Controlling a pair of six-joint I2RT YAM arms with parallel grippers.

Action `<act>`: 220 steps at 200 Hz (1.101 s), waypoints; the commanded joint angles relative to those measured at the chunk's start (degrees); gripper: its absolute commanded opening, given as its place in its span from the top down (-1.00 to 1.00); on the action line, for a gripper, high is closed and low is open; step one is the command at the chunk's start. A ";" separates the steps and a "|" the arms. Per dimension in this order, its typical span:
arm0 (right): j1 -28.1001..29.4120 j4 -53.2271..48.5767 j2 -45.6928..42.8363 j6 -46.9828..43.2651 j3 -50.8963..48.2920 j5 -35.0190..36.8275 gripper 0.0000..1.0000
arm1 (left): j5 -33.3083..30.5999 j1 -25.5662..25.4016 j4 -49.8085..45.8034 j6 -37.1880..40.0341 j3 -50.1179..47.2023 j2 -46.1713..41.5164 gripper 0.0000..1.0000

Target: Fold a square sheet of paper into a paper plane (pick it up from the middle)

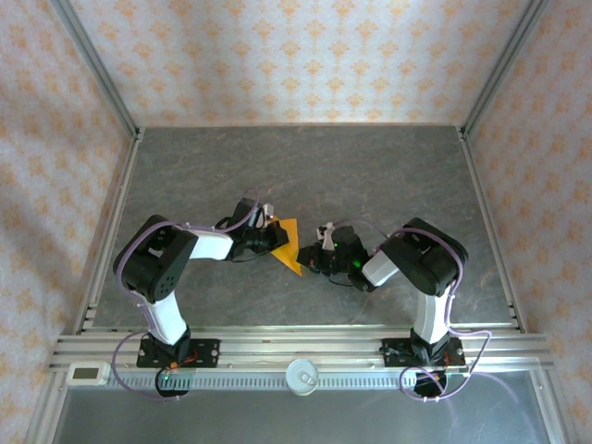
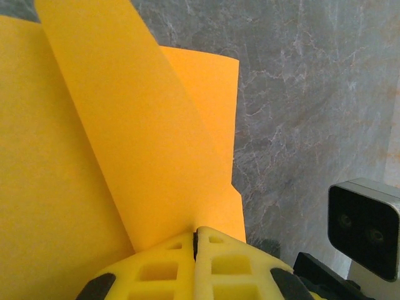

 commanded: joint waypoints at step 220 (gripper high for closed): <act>1.35 -18.40 -7.75 -2.42 0.05 -1.55 0.61 | -4.63 -0.63 -7.52 4.93 2.15 4.04 1.00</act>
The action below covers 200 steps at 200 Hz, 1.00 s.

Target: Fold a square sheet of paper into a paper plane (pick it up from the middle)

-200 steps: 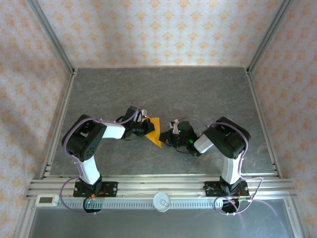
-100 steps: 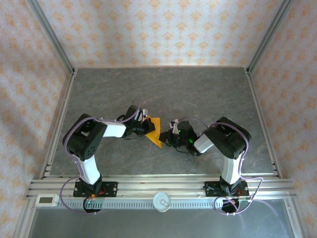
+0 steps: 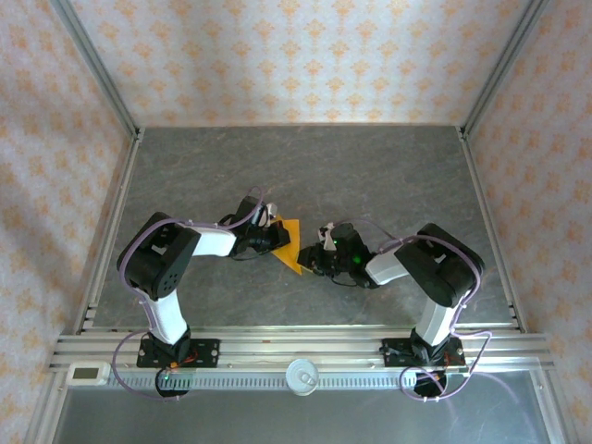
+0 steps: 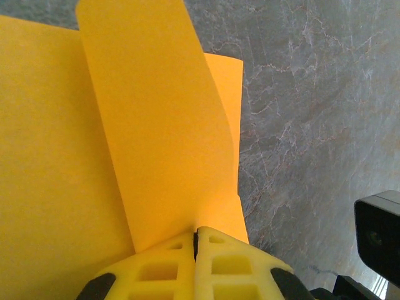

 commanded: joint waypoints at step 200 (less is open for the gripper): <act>2.73 -13.21 -4.59 -0.04 -1.73 1.00 0.76 | -4.11 -0.41 -2.72 0.88 -1.47 2.40 1.00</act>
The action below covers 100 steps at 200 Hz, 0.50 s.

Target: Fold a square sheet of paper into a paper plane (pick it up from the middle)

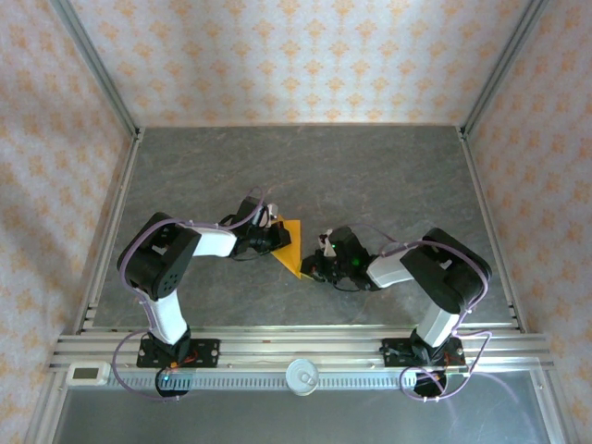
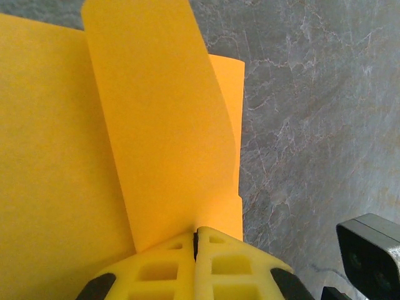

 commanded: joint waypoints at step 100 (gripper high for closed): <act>2.34 -14.28 -1.18 -3.01 1.68 3.91 1.00 | -3.51 -0.03 -2.04 0.64 -1.78 2.10 1.00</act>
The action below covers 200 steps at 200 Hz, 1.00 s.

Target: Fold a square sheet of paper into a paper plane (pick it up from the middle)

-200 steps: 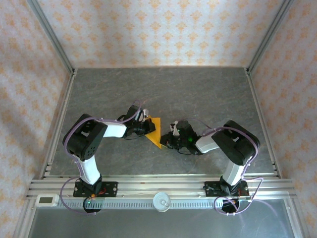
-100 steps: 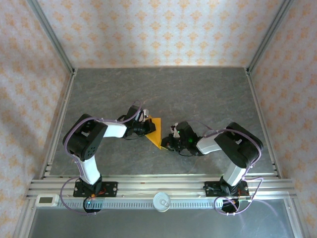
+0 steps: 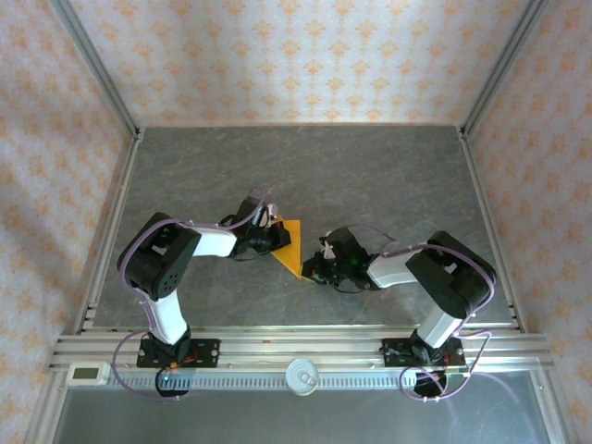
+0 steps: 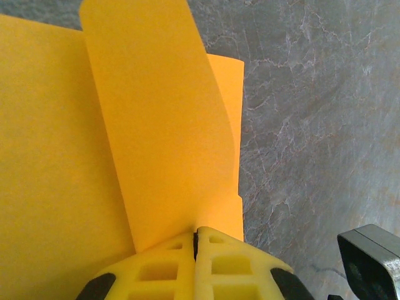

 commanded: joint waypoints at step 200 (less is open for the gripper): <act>2.76 -17.72 -2.52 -4.93 4.77 5.61 0.96 | -3.68 -0.10 -1.57 0.49 -2.61 2.04 1.00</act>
